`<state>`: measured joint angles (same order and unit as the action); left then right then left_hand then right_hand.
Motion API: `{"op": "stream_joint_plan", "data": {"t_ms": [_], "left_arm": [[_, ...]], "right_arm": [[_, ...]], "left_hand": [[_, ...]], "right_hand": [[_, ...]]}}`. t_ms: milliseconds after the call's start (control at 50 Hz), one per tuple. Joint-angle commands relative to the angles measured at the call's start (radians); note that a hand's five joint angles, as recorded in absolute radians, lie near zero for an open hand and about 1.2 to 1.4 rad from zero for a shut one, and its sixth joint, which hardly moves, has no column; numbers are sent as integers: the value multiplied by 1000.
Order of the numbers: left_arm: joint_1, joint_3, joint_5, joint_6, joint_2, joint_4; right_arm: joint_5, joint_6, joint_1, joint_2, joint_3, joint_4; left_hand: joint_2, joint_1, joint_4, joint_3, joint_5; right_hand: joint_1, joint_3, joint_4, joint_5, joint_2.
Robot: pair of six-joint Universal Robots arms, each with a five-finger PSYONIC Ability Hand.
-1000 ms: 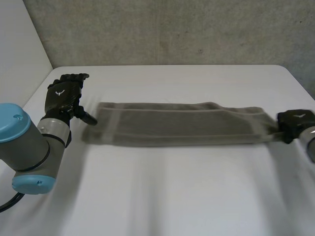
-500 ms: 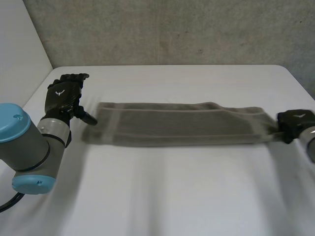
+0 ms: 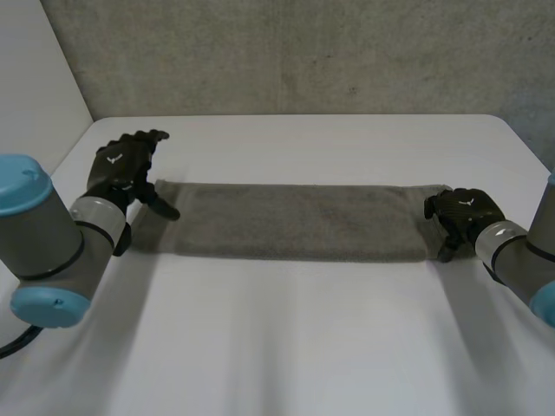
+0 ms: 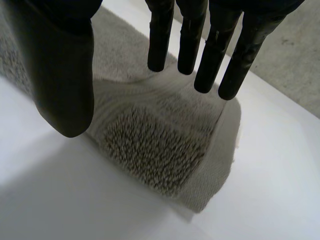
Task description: Fold the towel.
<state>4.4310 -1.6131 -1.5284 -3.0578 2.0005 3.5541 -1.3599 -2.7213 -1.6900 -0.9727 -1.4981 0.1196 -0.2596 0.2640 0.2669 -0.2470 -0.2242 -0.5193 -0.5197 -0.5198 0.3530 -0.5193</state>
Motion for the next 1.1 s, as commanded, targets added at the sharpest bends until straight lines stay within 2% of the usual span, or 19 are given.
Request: {"op": "stream_joint_plan", "data": {"t_ms": [20,100,120,140,160,180,420,540,580,620,720,820,860,940,960,980,1000,1020,1100], "left_arm": [[-10,-18,-22,-4,11,6],[-9,-19,-32,-4,12,6],[-7,-21,-35,-4,14,6],[-4,-21,-36,-6,14,6],[-4,-21,-36,-6,14,6],[-1,-24,-41,-6,12,6],[-16,-37,-50,-25,-54,2],[-82,21,-41,-114,-108,-8],[-126,80,-41,-177,-97,-27],[-148,116,-42,-206,-85,-47],[-214,211,-42,-243,-40,-106],[-228,222,-39,-249,-45,-107],[-229,223,-39,-249,-48,-106],[-222,223,-36,-246,-55,-106],[-220,222,-36,-246,-58,-106],[-220,222,-36,-246,-58,-106],[-219,220,-36,-246,-60,-106],[-219,220,-36,-246,-60,-106],[-208,217,-38,-245,-60,-106]], "right_arm": [[-1,20,29,40,24,11],[-1,32,41,58,30,9],[-7,35,47,60,35,9],[-7,35,47,60,35,9],[-16,35,58,61,38,9],[-18,35,70,62,36,9],[-44,100,228,-78,35,-14],[-45,343,264,-101,110,-38],[-42,388,228,-104,134,-46],[-38,394,80,-104,205,-52],[-33,379,-103,-101,292,-51],[-30,383,-244,-78,329,-46],[-5,382,-412,21,378,-41],[10,379,-513,94,398,-43],[12,379,-548,121,401,-43],[12,379,-548,121,401,-43],[7,374,-568,141,403,-41],[-4,368,-585,153,404,-41],[-16,325,-588,157,403,-41]], "left_hand": [[72,-77,-80,60,212],[75,-80,-83,63,215],[75,-80,-83,63,215],[75,-80,-83,63,215],[75,-80,-83,63,215],[75,-80,-83,63,215],[75,-80,-83,63,215],[75,-80,-83,63,215],[73,-77,-80,60,212],[73,-77,-80,60,212],[73,-77,-80,60,212],[73,-77,-80,60,212],[73,-77,-80,60,212],[75,-80,-83,63,215],[75,-80,-83,63,215],[75,-80,-83,63,215],[75,-80,-83,63,215],[75,-80,-83,63,215],[75,-80,-83,63,215]], "right_hand": [[-111,-111,-111,103,-112],[-253,-252,-252,244,-253],[-465,-464,-464,457,-465],[-467,-467,-466,459,-467],[-798,-798,-798,790,-798],[-876,-876,-876,868,-876],[-877,-877,-876,869,-877],[-877,-877,-876,869,-877],[-877,-877,-876,869,-877],[-877,-877,-876,869,-877],[-877,-877,-876,869,-877],[-877,-877,-876,869,-877],[-877,-877,-876,869,-877],[-877,-877,-876,869,-877],[-643,-642,-642,634,-643],[-640,-640,-640,632,-640],[-306,-306,-305,298,-306],[-140,-139,-139,132,-140],[44,44,44,-52,44]]}}
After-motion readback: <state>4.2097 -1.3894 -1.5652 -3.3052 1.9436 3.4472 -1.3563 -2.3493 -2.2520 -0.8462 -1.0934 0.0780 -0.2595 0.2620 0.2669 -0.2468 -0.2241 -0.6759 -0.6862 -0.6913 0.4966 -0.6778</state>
